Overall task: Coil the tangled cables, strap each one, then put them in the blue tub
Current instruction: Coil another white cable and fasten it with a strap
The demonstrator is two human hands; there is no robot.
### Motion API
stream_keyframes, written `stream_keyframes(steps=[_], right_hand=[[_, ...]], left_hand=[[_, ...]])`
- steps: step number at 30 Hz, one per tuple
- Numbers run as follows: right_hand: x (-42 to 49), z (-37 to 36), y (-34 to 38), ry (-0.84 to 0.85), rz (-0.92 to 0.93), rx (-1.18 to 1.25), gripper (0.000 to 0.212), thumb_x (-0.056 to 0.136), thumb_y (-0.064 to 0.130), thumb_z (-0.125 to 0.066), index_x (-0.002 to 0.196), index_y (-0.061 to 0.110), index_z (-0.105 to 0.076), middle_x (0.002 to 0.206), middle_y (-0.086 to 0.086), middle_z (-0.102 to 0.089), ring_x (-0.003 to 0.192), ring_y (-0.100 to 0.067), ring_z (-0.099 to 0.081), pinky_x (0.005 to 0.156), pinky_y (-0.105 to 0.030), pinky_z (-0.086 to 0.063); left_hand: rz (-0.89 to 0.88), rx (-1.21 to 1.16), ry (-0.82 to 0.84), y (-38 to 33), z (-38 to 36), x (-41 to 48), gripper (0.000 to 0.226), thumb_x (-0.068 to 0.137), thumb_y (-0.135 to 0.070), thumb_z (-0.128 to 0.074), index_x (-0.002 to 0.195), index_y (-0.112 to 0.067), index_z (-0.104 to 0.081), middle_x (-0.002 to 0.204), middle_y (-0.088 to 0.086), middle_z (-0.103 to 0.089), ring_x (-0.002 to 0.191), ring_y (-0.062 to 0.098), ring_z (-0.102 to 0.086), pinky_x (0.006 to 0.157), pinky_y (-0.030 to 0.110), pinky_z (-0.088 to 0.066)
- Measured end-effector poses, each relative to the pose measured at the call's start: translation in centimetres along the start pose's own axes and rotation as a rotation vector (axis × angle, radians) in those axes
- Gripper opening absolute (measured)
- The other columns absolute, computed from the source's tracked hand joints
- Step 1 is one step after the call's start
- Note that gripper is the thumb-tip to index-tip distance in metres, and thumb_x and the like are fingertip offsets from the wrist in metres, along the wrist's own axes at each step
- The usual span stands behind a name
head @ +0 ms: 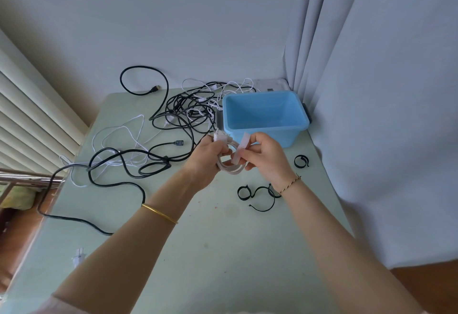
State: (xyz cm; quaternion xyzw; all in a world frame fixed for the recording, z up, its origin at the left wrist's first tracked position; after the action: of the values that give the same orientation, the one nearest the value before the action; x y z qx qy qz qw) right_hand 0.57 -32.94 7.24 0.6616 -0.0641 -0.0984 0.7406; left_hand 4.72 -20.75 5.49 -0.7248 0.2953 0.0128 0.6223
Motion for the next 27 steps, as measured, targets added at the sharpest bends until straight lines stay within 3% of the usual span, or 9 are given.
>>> stream_keyframes(steps=[4, 7, 9, 12, 15, 18, 21, 24, 27], right_hand=[[0.2, 0.4, 0.2, -0.098, 0.095, -0.027, 0.023, 0.081, -0.004, -0.065, 0.071, 0.015, -0.056, 0.071, -0.005, -0.067, 0.06, -0.018, -0.064, 0.061, -0.035, -0.057], [-0.2, 1.1, 1.0, -0.221, 0.236, -0.084, 0.03, 0.079, 0.008, -0.07, 0.07, 0.034, -0.057, 0.08, -0.005, -0.063, 0.074, -0.028, -0.065, 0.067, -0.046, -0.057], [-0.6, 1.6, 1.6, -0.293, 0.314, -0.096, 0.031, 0.077, 0.013, -0.073, 0.073, 0.037, -0.055, 0.082, 0.0, -0.059, 0.076, -0.022, -0.062, 0.066, -0.041, -0.055], [-0.8, 1.8, 2.0, -0.347, 0.401, -0.177, 0.02, 0.077, 0.01, -0.073, 0.076, 0.022, -0.056, 0.084, 0.01, -0.052, 0.074, -0.011, -0.055, 0.061, -0.027, -0.048], [-1.0, 1.4, 1.9, -0.363, 0.482, -0.35, 0.008, 0.082, 0.016, -0.066, 0.087, 0.012, -0.062, 0.094, 0.018, -0.055, 0.089, -0.006, -0.051, 0.072, -0.023, -0.044], [-1.2, 1.0, 1.5, -0.33, 0.495, -0.348, 0.009, 0.089, 0.013, -0.057, 0.093, 0.005, -0.06, 0.097, 0.001, -0.064, 0.091, -0.016, -0.058, 0.076, -0.024, -0.049], [-1.9, 0.9, 2.1, -0.395, 0.549, -0.363, 0.006, 0.091, 0.007, -0.056, 0.087, 0.002, -0.057, 0.084, -0.004, -0.062, 0.079, -0.014, -0.054, 0.071, -0.015, -0.045], [-2.3, 0.6, 2.5, -0.456, 0.598, -0.385, 0.014, 0.091, 0.012, -0.051, 0.087, 0.0, -0.057, 0.083, -0.006, -0.061, 0.079, -0.013, -0.051, 0.072, -0.009, -0.039], [-2.3, -0.1, 2.7, -0.458, 0.643, -0.456, 0.015, 0.092, 0.016, -0.046, 0.087, 0.005, -0.054, 0.086, -0.008, -0.061, 0.082, -0.016, -0.049, 0.074, -0.011, -0.037]], left_hand=[[-0.035, 0.087, -0.002, -0.7, -0.9, -0.4, 0.044, 0.067, -0.012, -0.048, 0.108, 0.002, -0.052, 0.09, 0.015, -0.047, 0.084, 0.028, -0.046, 0.084, 0.049, -0.045], [-0.049, 0.087, -0.018, -0.9, -1.1, -0.4, 0.013, 0.08, -0.001, -0.045, 0.09, -0.005, -0.051, 0.089, 0.013, -0.046, 0.08, 0.026, -0.044, 0.077, 0.042, -0.042], [-0.037, 0.093, -0.033, -0.7, -0.9, -0.2, 0.017, 0.088, 0.005, -0.039, 0.091, -0.008, -0.049, 0.09, 0.01, -0.045, 0.074, 0.018, -0.043, 0.073, 0.037, -0.041], [-0.027, 0.073, -0.026, -0.5, -1.0, -0.2, 0.021, 0.088, 0.008, -0.036, 0.094, -0.008, -0.049, 0.082, 0.005, -0.047, 0.068, 0.014, -0.04, 0.074, 0.039, -0.039], [-0.01, 0.023, -0.03, -0.3, -0.9, 0.0, 0.024, 0.086, 0.01, -0.035, 0.094, -0.007, -0.05, 0.076, 0.004, -0.048, 0.064, 0.014, -0.04, 0.074, 0.04, -0.04], [-0.014, -0.003, 0.025, -0.4, -1.5, 0.0, 0.028, 0.084, 0.01, -0.033, 0.1, -0.005, -0.051, 0.069, 0.003, -0.048, 0.061, 0.014, -0.037, 0.072, 0.038, -0.041], [-0.042, -0.018, 0.075, -0.7, -2.2, -0.1, 0.021, 0.084, 0.008, -0.035, 0.088, -0.005, -0.052, 0.056, -0.003, -0.047, 0.055, 0.012, -0.032, 0.062, 0.03, -0.038], [-0.085, -0.021, 0.04, -0.8, -2.0, 0.1, 0.01, 0.091, -0.008, -0.056, 0.083, -0.012, -0.052, 0.058, -0.004, -0.04, 0.048, 0.008, -0.032, 0.053, 0.024, -0.03], [-0.077, -0.049, -0.043, -0.4, -1.4, 0.3, 0.018, 0.09, -0.023, -0.064, 0.081, -0.014, -0.051, 0.061, -0.002, -0.04, 0.044, 0.007, -0.032, 0.048, 0.021, -0.029]])
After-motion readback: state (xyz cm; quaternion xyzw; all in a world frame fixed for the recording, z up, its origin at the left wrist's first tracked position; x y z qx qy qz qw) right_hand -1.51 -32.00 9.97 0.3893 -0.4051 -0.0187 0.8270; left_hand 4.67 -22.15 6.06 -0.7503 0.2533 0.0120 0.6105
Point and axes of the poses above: each hand's wrist, its own x-axis towards the middle knuckle, its own z-axis out of the back of the hand, y = z × x, the point moved 9 cm from there along x, towards the middle knuckle
